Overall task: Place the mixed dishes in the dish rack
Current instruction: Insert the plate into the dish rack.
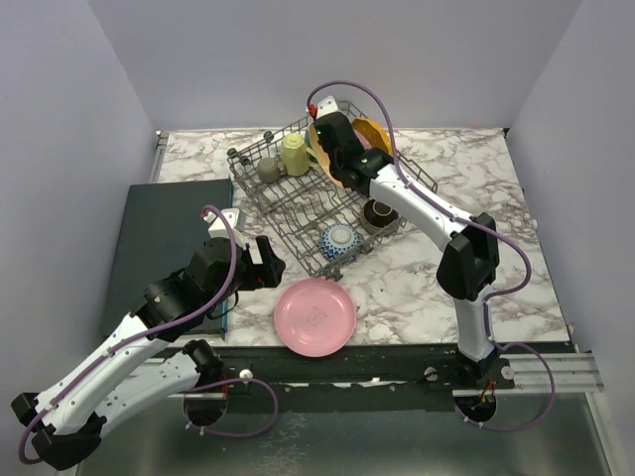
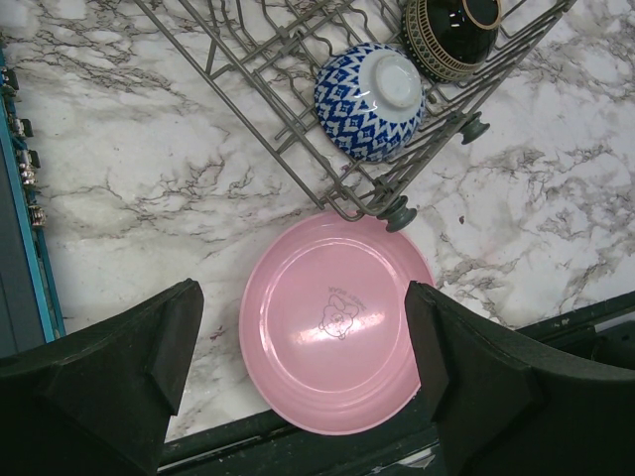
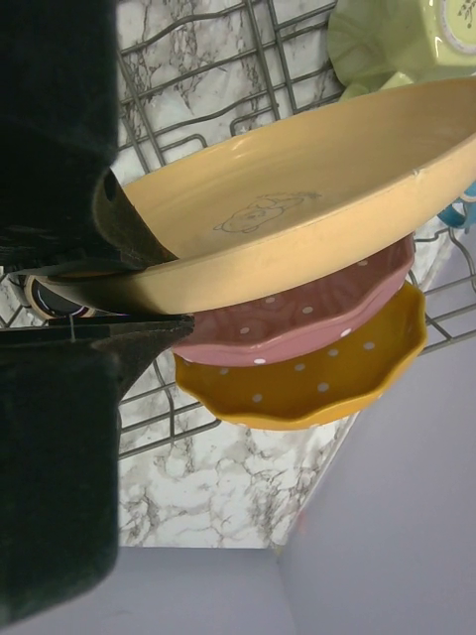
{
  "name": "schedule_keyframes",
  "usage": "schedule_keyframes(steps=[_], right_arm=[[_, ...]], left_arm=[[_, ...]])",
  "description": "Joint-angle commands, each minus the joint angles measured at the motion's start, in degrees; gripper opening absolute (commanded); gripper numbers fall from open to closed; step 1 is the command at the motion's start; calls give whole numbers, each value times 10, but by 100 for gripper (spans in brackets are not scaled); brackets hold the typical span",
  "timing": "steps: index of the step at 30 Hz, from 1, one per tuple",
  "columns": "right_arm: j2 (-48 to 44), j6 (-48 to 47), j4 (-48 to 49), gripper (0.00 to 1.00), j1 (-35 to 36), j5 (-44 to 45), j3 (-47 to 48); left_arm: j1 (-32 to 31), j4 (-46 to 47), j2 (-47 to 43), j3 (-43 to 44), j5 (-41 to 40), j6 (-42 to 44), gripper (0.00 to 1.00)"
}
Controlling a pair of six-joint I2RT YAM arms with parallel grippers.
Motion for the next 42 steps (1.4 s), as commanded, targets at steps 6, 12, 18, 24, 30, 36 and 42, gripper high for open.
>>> schedule_keyframes(steps=[6,12,18,24,30,36,42], right_arm=[[25,25,-13,1,-9,-26,-11],[34,30,-15,1,-12,-31,-18],[39,31,-15,0,-14,-35,-15],[46,35,-17,1,-14,-43,-15],[53,41,-16,0,-15,-49,-25],[57,44,-17,0,-15,-54,-24],[69,44,-23,0,-14,-51,-20]], left_arm=[[1,6,-2,-6,-17,1,90],[1,6,-2,-5,-17,1,91],[2,6,-1,-5,-17,1,90],[3,6,-1,-5,-16,2,91],[4,6,0,-5,-15,2,91],[6,6,3,-4,-13,3,91],[8,6,4,-5,-12,3,91]])
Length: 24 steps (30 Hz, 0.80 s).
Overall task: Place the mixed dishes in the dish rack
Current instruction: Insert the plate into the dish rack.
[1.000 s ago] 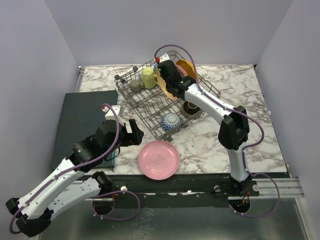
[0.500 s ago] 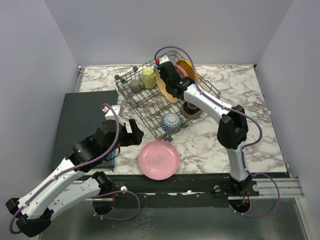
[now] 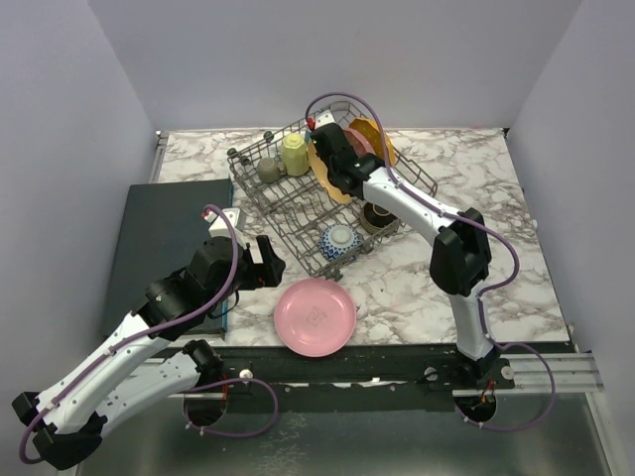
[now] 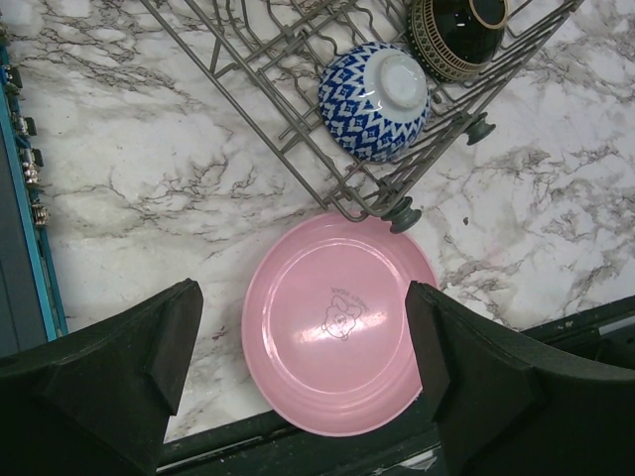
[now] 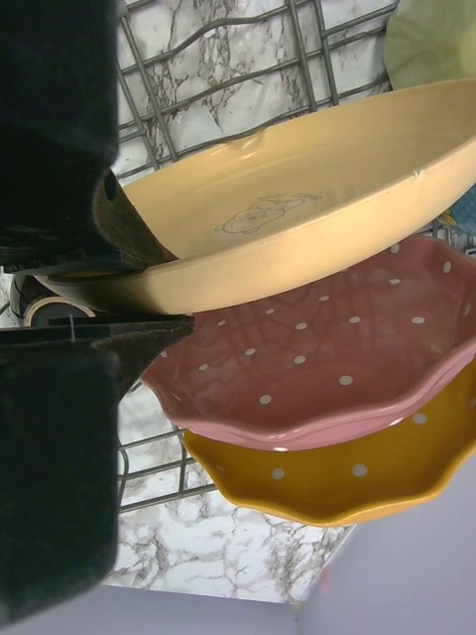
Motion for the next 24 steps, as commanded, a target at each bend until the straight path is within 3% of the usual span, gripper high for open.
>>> schedule_keyframes(steps=[1,24], right_arm=[[31,10,-8,1,-3,-11,-3],[59,26,-25,1,13,-1,20]], left_arm=[[4,6,-1,-5,-11,3,91],[13,6,1,-4,-4,6,91]])
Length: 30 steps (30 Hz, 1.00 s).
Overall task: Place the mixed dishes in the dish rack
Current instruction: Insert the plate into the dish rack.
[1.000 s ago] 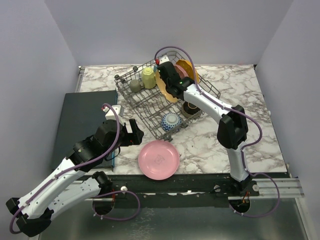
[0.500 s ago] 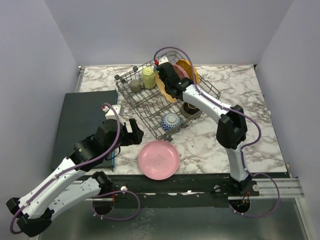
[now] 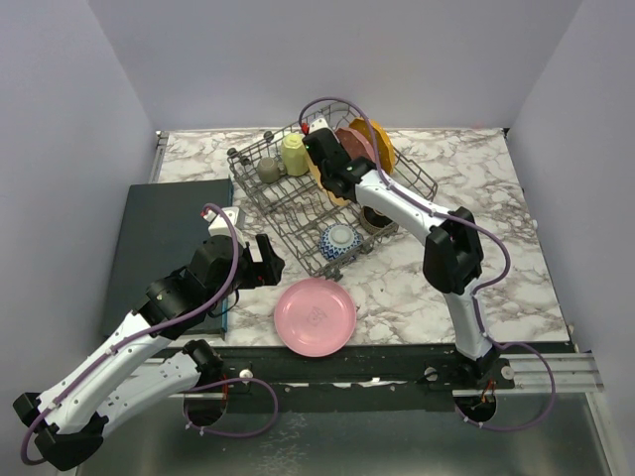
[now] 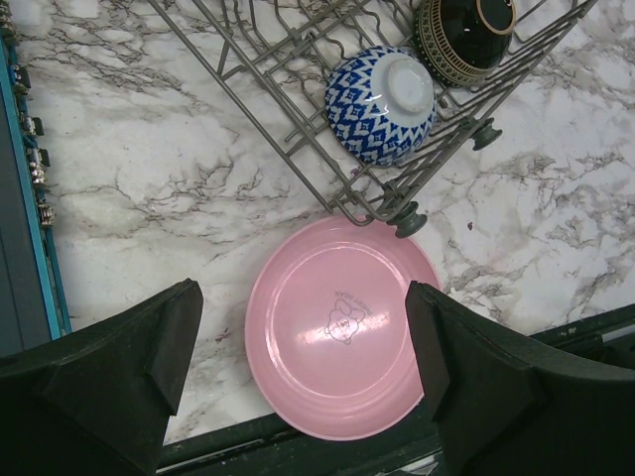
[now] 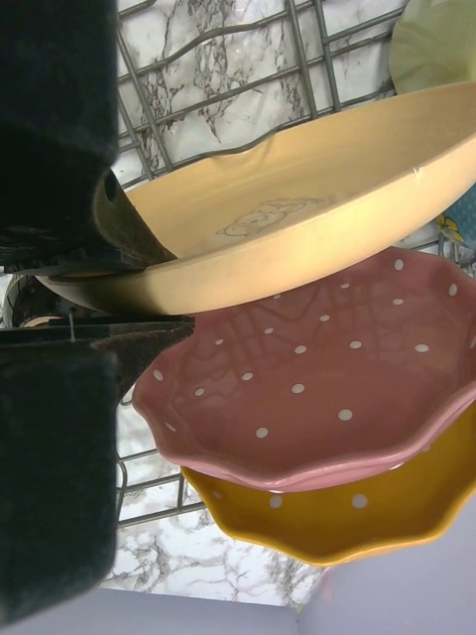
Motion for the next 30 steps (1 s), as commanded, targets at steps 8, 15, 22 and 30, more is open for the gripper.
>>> schedule_keyframes(steps=[8,15,22,30], right_arm=[[34,27,-34,1,3,-14,11],[34,30,-39,15,4,-16,19],[31,31,-39,44,7,-16,23],[28,31,-39,52,10,-17,31]], left_arm=[[4,5,-4,-5,-4,6,91],[5,5,-4,-4,-4,6,91],[4,5,-3,-5,-3,6,91],[5,5,-2,-4,-2,6,91]])
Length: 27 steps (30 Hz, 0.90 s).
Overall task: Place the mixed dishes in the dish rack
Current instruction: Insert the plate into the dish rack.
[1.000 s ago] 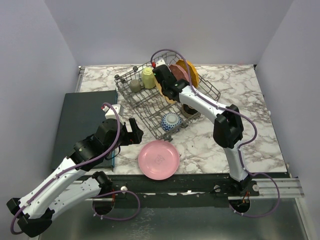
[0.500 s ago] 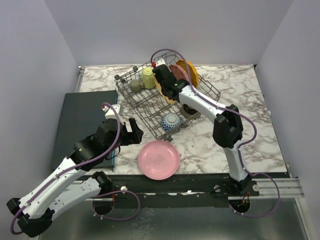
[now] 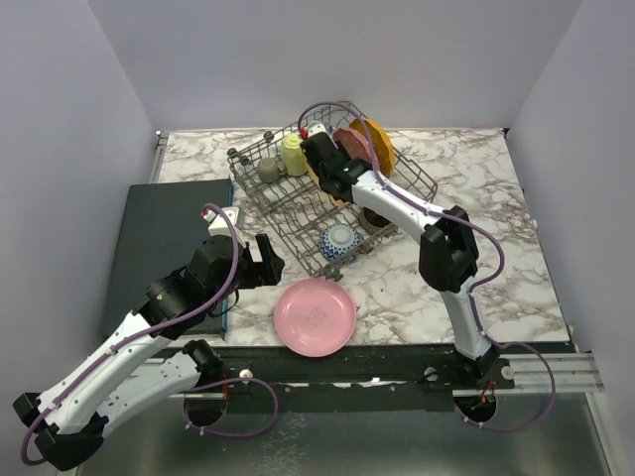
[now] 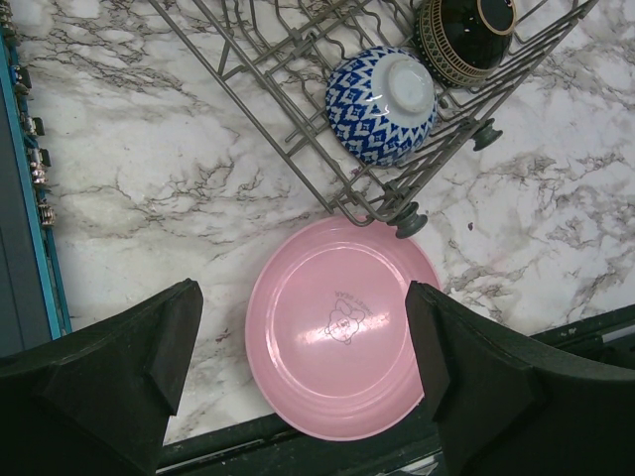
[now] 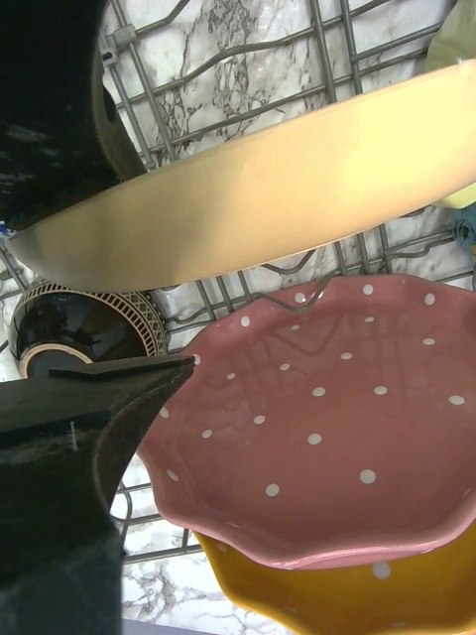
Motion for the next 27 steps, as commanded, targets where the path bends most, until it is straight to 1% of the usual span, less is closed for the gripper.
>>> schedule_keyframes(steps=[1,9,16,27], right_arm=[[8,7,-12,52,6,-6,21],[1,14,-15,62,12,-17,28],[-4,28,-24,68,16,-36,39],[-18,29,-29,76,19,-27,52]], left_arm=[[4,5,-2,-5,-3,6,91],[4,5,0,-5,-1,7,91],[6,6,2,-4,0,7,91],[7,5,1,-5,1,7,91]])
